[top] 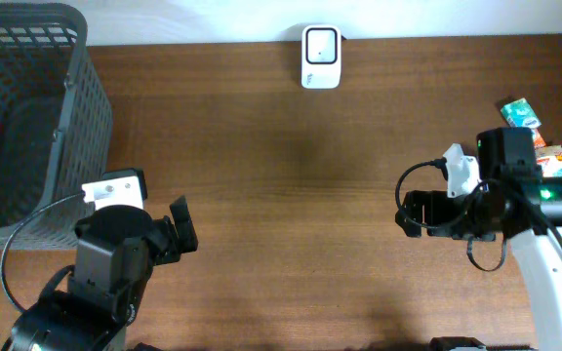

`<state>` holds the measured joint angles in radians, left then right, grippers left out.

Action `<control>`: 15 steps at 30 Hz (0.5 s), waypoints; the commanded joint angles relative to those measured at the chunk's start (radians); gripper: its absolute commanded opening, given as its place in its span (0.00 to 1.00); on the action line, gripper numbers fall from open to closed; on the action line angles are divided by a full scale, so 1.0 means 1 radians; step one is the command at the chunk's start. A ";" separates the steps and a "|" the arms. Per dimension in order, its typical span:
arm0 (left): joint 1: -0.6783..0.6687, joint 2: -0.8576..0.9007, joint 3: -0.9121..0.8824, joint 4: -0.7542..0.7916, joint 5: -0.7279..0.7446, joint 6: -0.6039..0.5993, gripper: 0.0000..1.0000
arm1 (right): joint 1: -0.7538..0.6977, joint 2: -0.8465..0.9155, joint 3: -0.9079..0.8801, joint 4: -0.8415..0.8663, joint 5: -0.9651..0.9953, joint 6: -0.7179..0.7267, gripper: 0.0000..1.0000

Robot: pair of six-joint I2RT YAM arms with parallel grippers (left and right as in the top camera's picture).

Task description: Scan the item barcode

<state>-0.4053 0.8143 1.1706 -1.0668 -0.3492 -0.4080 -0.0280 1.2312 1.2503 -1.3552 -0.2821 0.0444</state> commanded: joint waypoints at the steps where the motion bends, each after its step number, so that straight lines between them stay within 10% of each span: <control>1: 0.000 0.000 0.005 -0.002 -0.013 0.013 0.99 | 0.010 0.020 -0.007 0.002 -0.048 -0.003 0.99; 15: 0.000 0.000 0.005 -0.002 -0.014 0.013 0.99 | 0.009 -0.361 -0.251 0.245 -0.138 -0.003 0.98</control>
<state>-0.4057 0.8143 1.1706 -1.0676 -0.3492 -0.4080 -0.0277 1.0065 1.1225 -1.1606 -0.3748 0.0456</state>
